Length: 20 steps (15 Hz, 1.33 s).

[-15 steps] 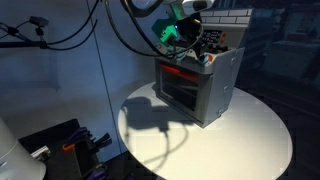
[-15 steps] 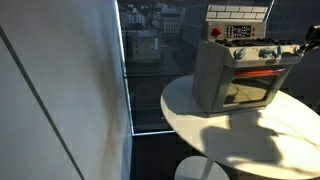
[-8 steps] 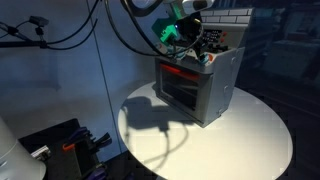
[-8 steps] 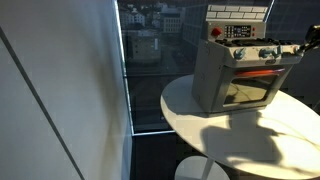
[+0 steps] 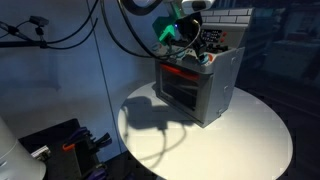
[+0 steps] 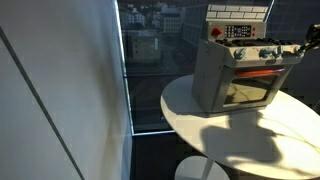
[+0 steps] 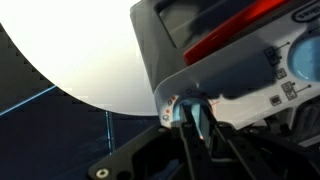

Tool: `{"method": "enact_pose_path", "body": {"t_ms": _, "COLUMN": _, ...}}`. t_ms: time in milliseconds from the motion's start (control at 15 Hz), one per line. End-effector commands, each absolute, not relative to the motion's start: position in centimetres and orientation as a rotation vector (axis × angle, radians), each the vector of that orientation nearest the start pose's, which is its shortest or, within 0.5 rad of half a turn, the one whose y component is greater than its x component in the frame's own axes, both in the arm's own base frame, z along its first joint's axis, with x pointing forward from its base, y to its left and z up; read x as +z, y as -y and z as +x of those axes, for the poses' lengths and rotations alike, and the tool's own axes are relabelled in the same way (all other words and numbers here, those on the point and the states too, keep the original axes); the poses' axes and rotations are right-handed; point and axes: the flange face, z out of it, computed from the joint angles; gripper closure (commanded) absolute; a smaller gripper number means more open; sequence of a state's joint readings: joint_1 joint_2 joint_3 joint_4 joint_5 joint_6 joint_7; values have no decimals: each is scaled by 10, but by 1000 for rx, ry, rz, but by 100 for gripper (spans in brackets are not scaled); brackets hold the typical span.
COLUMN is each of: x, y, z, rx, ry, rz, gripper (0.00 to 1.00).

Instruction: Turn the knob on the far right to the right

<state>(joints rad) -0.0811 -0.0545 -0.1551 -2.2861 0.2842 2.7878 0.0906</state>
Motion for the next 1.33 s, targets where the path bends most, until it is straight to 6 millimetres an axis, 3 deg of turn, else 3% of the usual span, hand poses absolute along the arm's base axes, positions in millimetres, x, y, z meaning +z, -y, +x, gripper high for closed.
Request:
{"method": "enact_pose_path", "body": {"t_ms": 0, "x": 445, "y": 150, "z": 527, "rx": -765, "ry": -928, "rz": -2709, "gripper": 94}}
{"method": "enact_pose_path", "body": {"t_ms": 600, "x": 452, "y": 156, "z": 526, "rx": -670, "ry": -1176, "rz": -2510, "gripper": 95}}
{"method": "enact_pose_path", "body": {"t_ms": 1067, "x": 454, "y": 160, "z": 523, "rx": -640, "ry": -1276, "rz": -2385, "gripper": 94}}
{"method": "enact_pose_path", "body": {"t_ms": 1133, "x": 454, "y": 161, "z": 523, "rx": -637, "ry": -1278, "rz": -2382, "gripper": 82}}
{"method": "enact_pose_path", "body": {"t_ms": 1200, "x": 454, "y": 161, "z": 523, "rx": -636, "ry": -1277, "rz": -2380, "gripper": 60}}
{"method": "enact_pose_path", "body": {"t_ms": 1267, "x": 455, "y": 162, "z": 522, "rx": -633, "ry": -1275, "rz": -2381, "gripper": 57}}
